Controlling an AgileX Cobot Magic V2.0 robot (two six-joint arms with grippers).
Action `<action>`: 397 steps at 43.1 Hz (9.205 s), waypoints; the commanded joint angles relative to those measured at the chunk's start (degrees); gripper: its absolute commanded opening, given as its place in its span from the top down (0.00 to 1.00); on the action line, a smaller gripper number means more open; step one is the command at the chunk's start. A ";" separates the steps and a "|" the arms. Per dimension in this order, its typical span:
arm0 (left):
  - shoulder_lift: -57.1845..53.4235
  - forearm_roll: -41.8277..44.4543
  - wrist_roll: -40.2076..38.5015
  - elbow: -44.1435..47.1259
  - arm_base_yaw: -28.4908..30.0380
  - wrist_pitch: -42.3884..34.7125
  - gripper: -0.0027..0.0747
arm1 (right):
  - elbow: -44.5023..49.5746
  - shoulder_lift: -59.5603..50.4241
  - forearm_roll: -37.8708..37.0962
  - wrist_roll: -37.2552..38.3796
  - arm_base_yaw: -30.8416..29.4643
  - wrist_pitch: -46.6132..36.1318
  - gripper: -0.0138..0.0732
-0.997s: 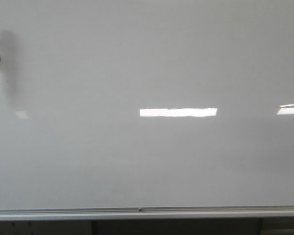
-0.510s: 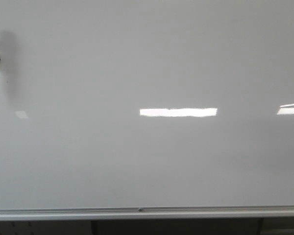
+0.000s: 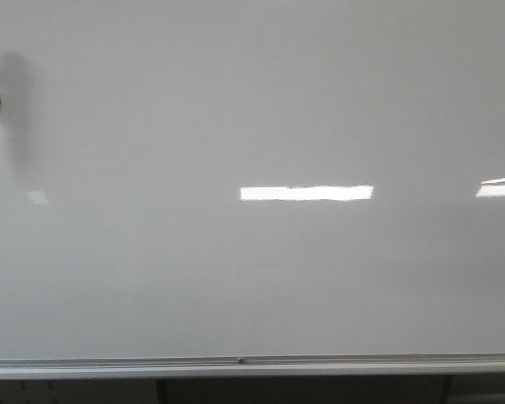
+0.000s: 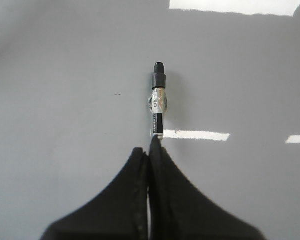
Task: Write number 2 on whiteboard
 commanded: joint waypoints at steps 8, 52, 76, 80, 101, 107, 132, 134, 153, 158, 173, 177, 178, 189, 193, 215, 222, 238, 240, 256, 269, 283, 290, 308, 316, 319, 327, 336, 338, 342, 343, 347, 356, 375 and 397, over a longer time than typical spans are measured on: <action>-1.60 -0.08 -0.21 1.89 0.19 -5.32 0.99 | -0.24 -0.99 -0.10 -0.07 -0.22 -11.12 0.92; 22.12 2.75 -0.21 -44.41 0.19 27.91 0.99 | -39.06 22.77 1.50 -0.24 -0.22 27.75 0.92; 35.13 2.54 -0.21 -43.54 0.19 33.85 0.99 | -38.76 35.98 0.80 -0.44 -0.22 28.04 0.92; 36.84 2.54 -0.21 -43.54 0.19 33.85 0.99 | -38.76 36.76 0.73 -1.01 -0.22 28.04 0.90; 48.97 2.42 0.93 -44.47 -1.96 26.35 0.22 | -38.76 37.10 1.15 -2.47 -0.22 28.01 0.13; 56.00 1.09 0.93 -47.06 -1.96 26.68 0.24 | -38.76 37.10 1.15 -2.47 -0.22 26.91 0.13; 81.39 0.94 0.93 -61.80 -1.96 26.57 0.24 | -38.76 37.10 1.15 -2.47 -0.22 26.55 0.13; 82.71 0.94 0.93 -62.87 -1.96 26.48 0.24 | -38.76 37.10 1.15 -2.47 -0.22 26.55 0.13; 90.28 0.94 0.93 -68.27 -1.96 25.46 0.37 | -38.76 37.10 1.15 -2.47 -0.22 26.63 0.13; 91.40 0.94 0.93 -68.30 -1.96 24.87 0.46 | -38.76 37.10 1.15 -2.47 -0.22 26.63 0.13; 93.22 1.32 0.93 -68.39 -1.96 24.46 0.71 | -38.76 37.10 1.15 -2.47 -0.22 26.80 0.13; 93.22 1.32 0.93 -68.39 -1.96 24.67 0.82 | -38.76 37.10 1.15 -2.47 -0.22 26.80 0.13; 93.22 1.46 0.93 -68.39 -1.96 25.06 0.84 | -38.76 37.10 1.15 -2.47 -0.22 26.80 0.13; 87.82 2.27 6.53 -68.39 -2.23 35.97 0.99 | -39.22 37.10 1.21 -2.47 -0.22 28.46 0.13; 84.22 1.89 11.65 -68.39 -3.69 43.04 0.99 | -41.12 37.83 2.32 -2.47 -0.22 33.09 0.13; 74.92 -8.10 34.51 -69.63 -26.65 63.27 0.99 | -52.54 51.39 29.24 -35.54 7.39 54.04 0.13; 75.12 -7.87 35.72 -70.67 -36.51 63.14 0.99 | -55.67 54.89 33.92 -46.77 14.03 57.52 0.13; 75.67 -7.49 35.85 -73.86 -49.95 62.93 0.99 | -64.35 61.16 34.26 -53.73 32.59 57.86 0.13; 76.16 -7.45 35.85 -73.86 -50.65 62.93 0.99 | -65.57 61.92 34.26 -53.73 34.43 57.80 0.13; 79.75 -7.62 35.85 -76.88 -52.77 62.55 0.99 | -69.16 68.14 34.15 -53.73 41.67 55.83 0.15; 79.75 -6.60 35.85 -77.02 -52.77 64.60 0.99 | -69.38 67.68 33.42 -53.73 41.61 55.94 0.37; 79.75 -6.38 35.85 -77.02 -52.77 64.73 0.99 | -69.38 67.68 33.30 -53.68 41.61 55.27 0.59; 79.75 -6.48 35.85 -77.02 -52.77 64.73 0.94 | -69.38 67.68 33.30 -53.61 41.61 55.22 0.74; 74.33 -6.36 33.58 -76.59 -51.85 64.78 0.35 | -69.38 65.78 23.38 -43.54 38.72 56.92 0.78; 65.23 -6.74 30.96 -71.90 -44.79 62.50 0.35 | -69.20 61.21 16.29 -36.60 31.23 60.63 0.78; 61.58 -9.14 30.40 -69.64 -40.36 60.33 0.35 | -68.73 58.97 15.97 -35.01 27.13 59.73 0.78; 52.62 -14.85 30.26 -64.57 -29.70 54.90 0.35 | -62.25 50.73 16.02 -29.61 15.33 52.04 0.78; 49.13 -17.19 30.26 -62.07 -24.82 51.00 0.35 | -48.28 42.45 17.29 -19.64 8.22 33.41 0.78; 49.13 -17.19 30.26 -61.96 -24.82 50.89 0.35 | -45.26 41.35 18.29 -19.59 8.22 28.95 0.78; 49.55 -17.45 30.26 -61.96 -24.82 50.89 0.35 | -39.88 40.99 20.85 -19.64 8.38 20.50 0.78; 49.70 -17.58 30.26 -61.96 -24.82 50.89 0.35 | -38.84 41.12 21.10 -19.64 8.38 17.92 0.78; 50.26 -18.13 30.26 -61.96 -24.82 50.99 0.35 | -35.13 41.78 21.14 -19.79 8.38 10.09 0.82; 51.80 -18.13 30.26 -61.96 -24.82 50.99 0.35 | -33.80 44.79 21.14 -19.79 8.44 1.21 0.92; 53.50 -18.13 30.26 -61.96 -24.82 50.76 0.35 | -33.91 58.35 17.83 -19.79 14.86 -21.04 0.92; 53.50 -18.13 30.26 -61.96 -24.82 50.17 0.35 | -33.97 69.82 17.83 -19.90 14.06 -30.23 0.92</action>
